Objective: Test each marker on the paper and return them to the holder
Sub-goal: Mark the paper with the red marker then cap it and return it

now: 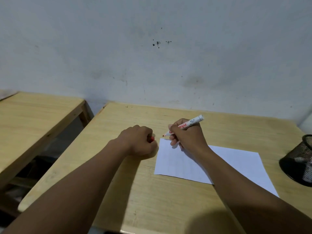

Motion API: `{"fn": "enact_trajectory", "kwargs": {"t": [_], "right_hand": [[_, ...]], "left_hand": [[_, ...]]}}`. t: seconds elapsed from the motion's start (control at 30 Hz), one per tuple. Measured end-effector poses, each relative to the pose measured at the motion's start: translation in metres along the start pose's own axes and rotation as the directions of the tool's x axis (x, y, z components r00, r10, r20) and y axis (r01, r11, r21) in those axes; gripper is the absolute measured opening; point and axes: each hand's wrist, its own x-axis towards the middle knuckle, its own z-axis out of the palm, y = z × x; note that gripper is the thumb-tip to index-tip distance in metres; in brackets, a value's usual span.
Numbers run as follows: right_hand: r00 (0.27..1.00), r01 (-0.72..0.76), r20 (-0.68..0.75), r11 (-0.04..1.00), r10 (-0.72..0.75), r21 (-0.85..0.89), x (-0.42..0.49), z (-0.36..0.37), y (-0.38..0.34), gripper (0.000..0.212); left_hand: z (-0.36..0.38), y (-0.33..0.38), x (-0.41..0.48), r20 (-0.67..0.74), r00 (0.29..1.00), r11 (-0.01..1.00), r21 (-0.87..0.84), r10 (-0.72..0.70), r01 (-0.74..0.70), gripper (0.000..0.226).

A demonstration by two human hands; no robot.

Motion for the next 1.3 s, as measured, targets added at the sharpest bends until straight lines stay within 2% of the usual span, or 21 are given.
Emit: {"fn": "enact_trajectory", "kwargs": {"t": [0.17,0.23,0.33,0.67,0.83,0.93,1.03,1.1,1.17,1.3], "right_hand": [[1.000,-0.011,-0.021,0.998,0.010,-0.067,0.000,0.005,0.012,0.014],[1.000,-0.001,-0.031,0.996,-0.002,-0.094,0.001,0.005,0.014,0.014],[1.000,0.027,-0.007,0.991,-0.028,-0.134,0.001,0.005,0.016,0.016],[0.998,0.055,0.005,0.978,-0.056,-0.199,0.002,0.007,0.020,0.014],[0.999,0.014,0.045,0.986,-0.007,-0.164,0.001,0.007,0.016,0.013],[1.000,-0.027,-0.007,0.999,0.026,-0.040,0.001,0.006,0.008,0.008],[0.993,-0.063,-0.095,0.994,0.072,0.094,0.005,-0.003,-0.002,0.006],[0.990,-0.053,-0.123,0.990,0.069,0.132,0.006,-0.012,-0.013,0.013],[0.995,-0.051,-0.082,0.989,0.063,0.142,0.007,-0.023,-0.028,0.016],[0.983,-0.171,0.094,0.965,0.155,0.198,0.003,-0.052,-0.062,0.015]], "left_hand": [[-0.008,-0.006,0.000,0.129,0.991,0.978,-0.198,-0.033,0.059,0.065],[-0.008,-0.003,-0.001,0.145,0.989,0.980,-0.186,-0.040,0.067,0.081],[-0.006,0.004,-0.003,0.134,0.990,0.993,-0.107,-0.040,0.055,0.083],[-0.010,0.009,-0.004,0.162,0.984,0.986,-0.135,-0.071,0.093,0.087],[-0.008,0.008,-0.003,0.164,0.984,0.987,-0.125,-0.076,0.097,0.090],[-0.009,0.001,-0.002,0.158,0.982,0.962,-0.235,-0.104,0.140,0.080],[-0.010,-0.012,-0.001,0.126,0.989,0.883,-0.452,-0.076,0.126,0.037],[-0.011,-0.015,-0.001,0.075,0.994,0.845,-0.524,-0.077,0.105,0.017],[-0.014,-0.011,-0.002,0.023,0.994,0.775,-0.624,-0.109,0.100,0.013],[-0.032,0.013,0.002,-0.031,0.988,0.530,-0.846,-0.154,0.056,0.012]]}}
